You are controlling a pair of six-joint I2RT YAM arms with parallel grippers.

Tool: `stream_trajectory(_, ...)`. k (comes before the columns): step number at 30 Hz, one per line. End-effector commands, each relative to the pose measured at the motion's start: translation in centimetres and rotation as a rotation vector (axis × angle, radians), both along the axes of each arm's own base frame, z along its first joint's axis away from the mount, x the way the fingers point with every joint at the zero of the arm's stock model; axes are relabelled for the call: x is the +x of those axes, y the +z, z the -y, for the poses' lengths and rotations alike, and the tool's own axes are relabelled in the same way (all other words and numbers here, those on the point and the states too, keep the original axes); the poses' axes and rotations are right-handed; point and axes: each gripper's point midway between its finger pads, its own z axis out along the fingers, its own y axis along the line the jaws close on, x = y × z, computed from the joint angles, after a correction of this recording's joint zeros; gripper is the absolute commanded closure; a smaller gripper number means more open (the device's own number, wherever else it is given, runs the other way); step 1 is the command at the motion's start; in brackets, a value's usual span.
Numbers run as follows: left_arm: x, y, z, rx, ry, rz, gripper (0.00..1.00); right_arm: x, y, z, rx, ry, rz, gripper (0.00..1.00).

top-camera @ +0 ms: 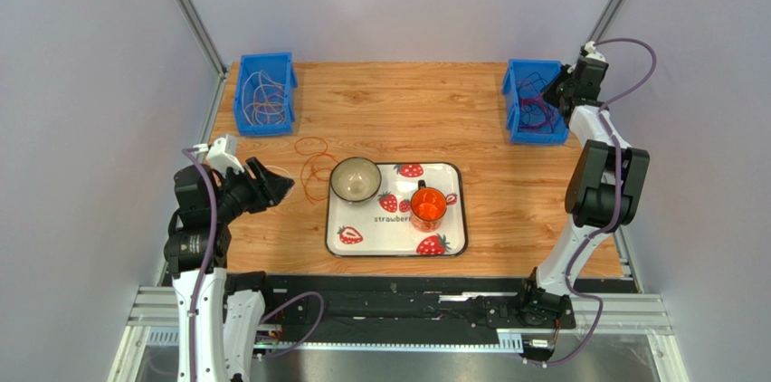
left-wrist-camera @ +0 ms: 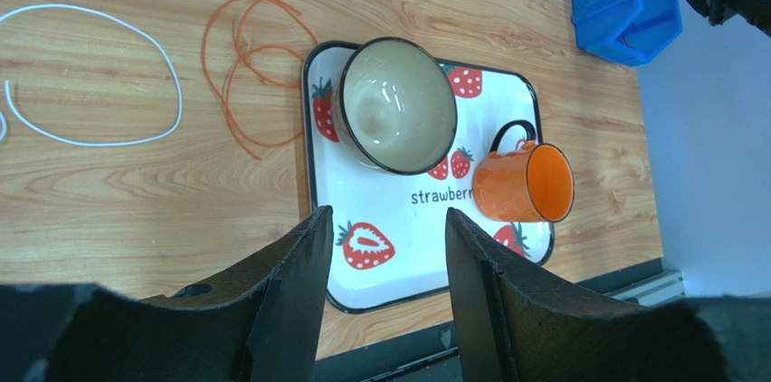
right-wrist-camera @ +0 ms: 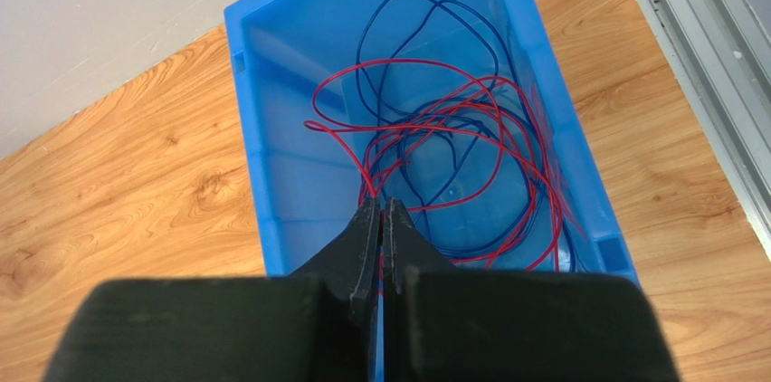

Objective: Untangle the cables
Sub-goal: Place the cable in the bin.

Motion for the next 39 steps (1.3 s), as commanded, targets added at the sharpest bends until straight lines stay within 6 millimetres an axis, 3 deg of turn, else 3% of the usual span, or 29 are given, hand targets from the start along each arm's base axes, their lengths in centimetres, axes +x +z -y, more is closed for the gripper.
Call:
stream_trajectory(1, 0.3, 0.6, 0.0, 0.008, -0.007, 0.040, 0.43, 1.3, 1.5, 0.6, -0.065, -0.001, 0.019, 1.00)
stream_trajectory(4, 0.3, 0.6, 0.0, 0.008, -0.007, 0.040, 0.43, 1.3, 0.2, 0.5, -0.058, 0.002, -0.032, 1.00)
stream_trajectory(9, 0.2, 0.7, 0.1, 0.009, -0.007, 0.044, 0.43, 1.2, 1.1, 0.1, -0.059, 0.010, -0.078, 0.77)
stream_trajectory(13, 0.2, 0.7, 0.1, 0.009, -0.007, 0.047, 0.43, 1.0, 3.9, -0.3, -0.082, 0.011, -0.050, 0.57)
stream_trajectory(14, 0.2, 0.7, 0.1, 0.009, -0.007, 0.044, 0.43, 0.8, 5.2, -0.4, -0.092, 0.014, -0.031, 0.47)
stream_trajectory(17, 0.1, 0.8, 0.1, 0.008, -0.008, 0.050, 0.43, 0.5, 8.1, -0.9, -0.110, 0.015, 0.000, 0.34)
stream_trajectory(27, 0.0, 0.9, 0.1, 0.011, -0.007, 0.058, 0.43, -2.7, 16.3, -3.2, -0.145, 0.023, 0.092, 0.32)
stream_trajectory(31, 0.1, 0.9, 0.0, 0.014, 0.000, 0.058, 0.43, -4.6, 17.3, -4.8, -0.120, 0.043, 0.105, 0.33)
stream_trajectory(33, 0.2, 0.7, -0.3, 0.017, 0.017, 0.050, 0.43, -5.6, 16.7, -6.3, -0.111, 0.070, 0.095, 0.33)
stream_trajectory(34, 0.2, 0.7, -0.4, 0.019, 0.024, 0.045, 0.43, -6.6, 17.5, -7.0, -0.113, 0.077, 0.115, 0.34)
stream_trajectory(35, 0.3, 0.5, -0.6, 0.022, 0.034, 0.038, 0.42, -7.0, 17.7, -8.3, -0.111, 0.098, 0.124, 0.34)
stream_trajectory(36, 0.6, 0.3, -1.1, 0.027, 0.066, 0.026, 0.42, -7.7, 16.4, -9.1, -0.108, 0.110, 0.099, 0.34)
stream_trajectory(38, 0.8, -0.3, -1.6, 0.033, 0.098, -0.013, 0.42, -9.3, 17.6, -11.6, -0.103, 0.153, 0.141, 0.34)
stream_trajectory(39, 1.0, -0.5, -2.1, 0.040, 0.128, -0.027, 0.42, -10.2, 16.2, -12.9, -0.098, 0.183, 0.118, 0.34)
